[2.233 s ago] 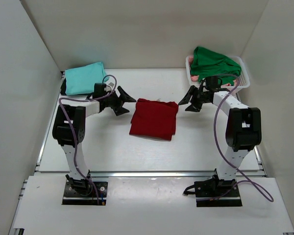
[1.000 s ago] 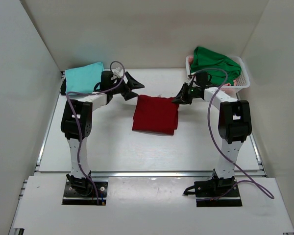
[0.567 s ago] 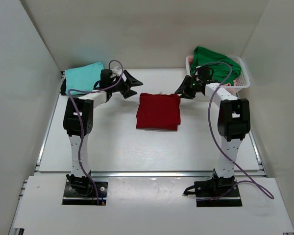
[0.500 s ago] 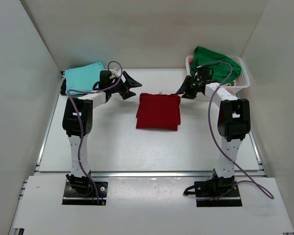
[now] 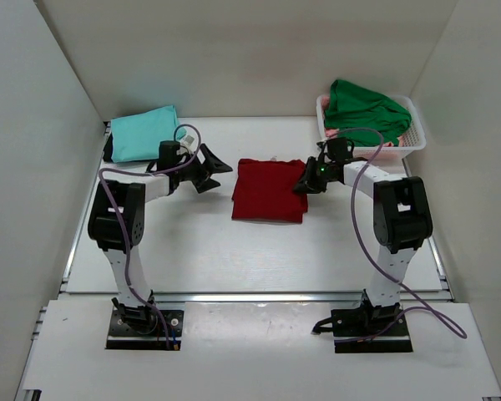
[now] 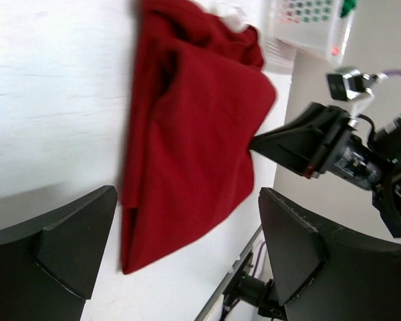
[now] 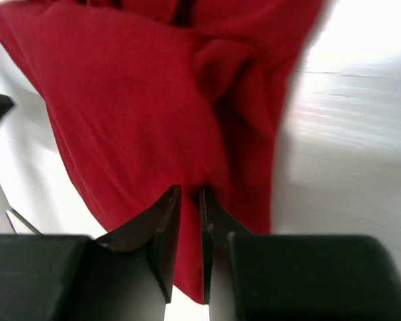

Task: Fold and stack the t-shirts
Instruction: Fold the long partially folded tshirt into a neat square

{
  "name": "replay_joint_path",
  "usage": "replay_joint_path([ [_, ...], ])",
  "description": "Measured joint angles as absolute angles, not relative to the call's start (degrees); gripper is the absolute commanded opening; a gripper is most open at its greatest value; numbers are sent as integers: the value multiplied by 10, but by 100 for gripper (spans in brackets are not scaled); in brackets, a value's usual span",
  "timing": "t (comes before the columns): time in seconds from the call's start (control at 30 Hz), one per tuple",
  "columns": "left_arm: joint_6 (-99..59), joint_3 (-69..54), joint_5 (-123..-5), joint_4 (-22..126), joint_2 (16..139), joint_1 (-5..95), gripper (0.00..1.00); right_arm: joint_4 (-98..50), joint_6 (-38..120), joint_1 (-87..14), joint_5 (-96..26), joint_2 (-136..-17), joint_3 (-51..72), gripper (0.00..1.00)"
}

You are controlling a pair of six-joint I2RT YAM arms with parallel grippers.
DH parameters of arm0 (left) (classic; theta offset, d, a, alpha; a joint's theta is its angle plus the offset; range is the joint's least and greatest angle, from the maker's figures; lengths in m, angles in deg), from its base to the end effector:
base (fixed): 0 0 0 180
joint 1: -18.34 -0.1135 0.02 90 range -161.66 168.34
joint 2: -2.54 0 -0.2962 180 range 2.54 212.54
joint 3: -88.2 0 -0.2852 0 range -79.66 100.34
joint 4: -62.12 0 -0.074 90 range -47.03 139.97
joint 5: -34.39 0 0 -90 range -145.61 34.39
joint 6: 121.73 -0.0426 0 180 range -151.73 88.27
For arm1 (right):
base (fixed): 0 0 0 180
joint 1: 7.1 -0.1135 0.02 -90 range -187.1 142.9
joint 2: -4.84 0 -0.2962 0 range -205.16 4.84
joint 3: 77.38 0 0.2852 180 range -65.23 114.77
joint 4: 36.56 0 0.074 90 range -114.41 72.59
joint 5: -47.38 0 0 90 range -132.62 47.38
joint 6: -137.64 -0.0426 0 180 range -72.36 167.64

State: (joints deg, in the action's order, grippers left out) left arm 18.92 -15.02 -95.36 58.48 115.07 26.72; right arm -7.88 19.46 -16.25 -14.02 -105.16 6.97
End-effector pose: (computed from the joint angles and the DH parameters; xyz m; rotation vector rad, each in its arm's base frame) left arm 0.4387 -0.0922 0.1527 -0.4785 2.3652 -1.3024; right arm 0.4345 0.0906 0.1779 0.2170 2.5699 0.8854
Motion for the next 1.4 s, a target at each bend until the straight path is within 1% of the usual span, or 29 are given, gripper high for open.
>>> replay_joint_path([
  [0.03, 184, -153, -954, 587, 1140, 269, 99, -79, 196, -169, -141, -1052, 70, 20],
  [0.1, 170, -155, -954, 590, 1121, 273, 98, -80, 199, -185, -145, -1051, 70, 26],
  [0.17, 155, -159, -955, 589, 1102, 276, 99, -74, 198, -202, -159, -1043, 70, 29],
  [0.27, 130, -179, -955, 573, 1060, 279, 98, -54, 201, -224, -195, -1013, 70, 33],
  [0.3, 121, -187, -955, 562, 1043, 279, 99, -45, 204, -230, -210, -997, 70, 37],
  [0.4, 95, -208, -953, 524, 995, 280, 98, -28, 216, -243, -255, -936, 70, 38],
  [0.43, 87, -216, -951, 509, 975, 281, 94, -27, 222, -245, -267, -912, 70, 38],
  [0.47, 81, -224, -950, 498, 959, 281, 80, -26, 225, -245, -276, -893, 70, 38],
  [0.5, 77, -234, -948, 485, 942, 281, 76, -23, 230, -245, -284, -877, 70, 38],
  [0.57, 69, -251, -945, 464, 911, 282, 58, -13, 239, -241, -298, -852, 70, 38],
  [0.7, 57, -272, -944, 418, 869, 280, 55, 10, 255, -218, -315, -816, 42, 38],
  [0.73, 54, -275, -947, 412, 862, 279, 55, 18, 258, -208, -317, -806, 30, 38],
  [0.8, 48, -280, -957, 399, 849, 274, 59, 34, 265, -183, -323, -783, 1, 39],
  [0.87, 46, -281, -963, 393, 840, 273, 57, 48, 269, -159, -328, -761, -23, 39],
  [0.93, 45, -281, -968, 389, 833, 273, 58, 58, 270, -139, -331, -743, -35, 39],
  [0.97, 46, -281, -971, 390, 832, 274, 59, 61, 270, -133, -333, -738, -36, 40],
  [1.0, 48, -281, -977, 391, 832, 274, 63, 62, 270, -129, -333, -735, -37, 39],
  [1.03, 49, -281, -982, 394, 832, 275, 64, 61, 271, -130, -334, -734, -37, 39],
  [1.13, 57, -281, -995, 412, 834, 279, 72, 62, 275, -142, -332, -739, -34, 43],
  [1.2, 55, -275, -997, 419, 844, 284, 79, 64, 282, -162, -328, -758, -20, 46],
  [1.3, 40, -239, -984, 408, 890, 296, 81, 59, 287, -203, -311, -812, 18, 47],
  [1.4, 9, -191, -945, 374, 946, 306, 85, 57, 291, -245, -298, -885, 61, 47],
])
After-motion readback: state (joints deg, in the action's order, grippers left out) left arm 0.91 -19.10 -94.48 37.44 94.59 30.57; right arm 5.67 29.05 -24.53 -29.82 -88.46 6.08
